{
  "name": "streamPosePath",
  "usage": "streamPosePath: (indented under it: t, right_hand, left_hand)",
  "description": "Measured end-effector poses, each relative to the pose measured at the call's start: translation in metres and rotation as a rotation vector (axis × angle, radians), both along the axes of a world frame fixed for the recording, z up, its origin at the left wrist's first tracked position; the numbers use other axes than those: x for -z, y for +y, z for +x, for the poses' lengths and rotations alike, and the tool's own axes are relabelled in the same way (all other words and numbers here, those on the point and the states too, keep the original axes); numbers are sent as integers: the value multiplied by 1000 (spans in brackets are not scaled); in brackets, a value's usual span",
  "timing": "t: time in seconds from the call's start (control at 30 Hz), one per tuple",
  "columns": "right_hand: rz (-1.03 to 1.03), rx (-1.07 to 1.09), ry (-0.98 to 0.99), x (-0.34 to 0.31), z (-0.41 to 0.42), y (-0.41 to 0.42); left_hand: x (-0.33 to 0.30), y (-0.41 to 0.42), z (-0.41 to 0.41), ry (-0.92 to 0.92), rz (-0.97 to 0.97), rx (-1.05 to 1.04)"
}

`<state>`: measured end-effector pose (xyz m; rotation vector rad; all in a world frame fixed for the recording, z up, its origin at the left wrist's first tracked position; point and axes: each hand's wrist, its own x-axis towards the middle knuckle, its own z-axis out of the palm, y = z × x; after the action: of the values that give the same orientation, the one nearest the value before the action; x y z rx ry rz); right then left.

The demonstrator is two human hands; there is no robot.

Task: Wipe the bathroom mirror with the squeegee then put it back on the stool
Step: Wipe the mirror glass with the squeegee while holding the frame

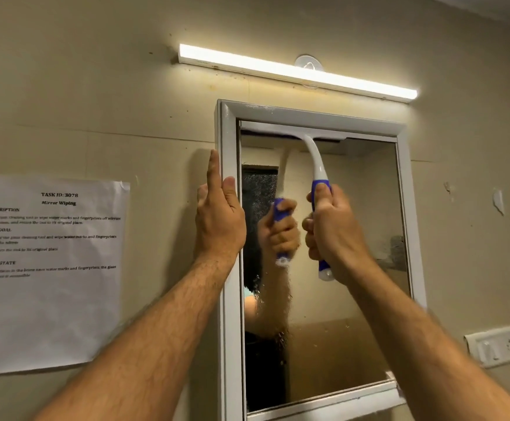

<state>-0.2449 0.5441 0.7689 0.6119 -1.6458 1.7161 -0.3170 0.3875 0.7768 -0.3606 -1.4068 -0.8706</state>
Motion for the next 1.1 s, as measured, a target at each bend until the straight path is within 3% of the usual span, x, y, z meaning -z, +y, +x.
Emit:
streamPosePath:
  t: [0.23,0.5,0.6,0.77,1.0,1.1]
  right_hand:
    - [39,-2,-1,57,7,-2]
    - [-47,-154,-16,7,18,-3]
    - [-66,-228,-38,17,18,-6]
    - [-28,-175,-27,51,13,-10]
    - [-141,-631,-122,19,17,7]
    - [-117,-582,-98,37,13,9]
  left_hand:
    - [2,-1,-1,-27,-3,8]
    - [1,1,-3,-6,-1,-31]
    - [1,1,2,-13,-5,-34]
    - [7,5,6,-51,73,-28]
    - [15,6,6,-147,166,-45]
    - [19,7,7,-141,177,-33]
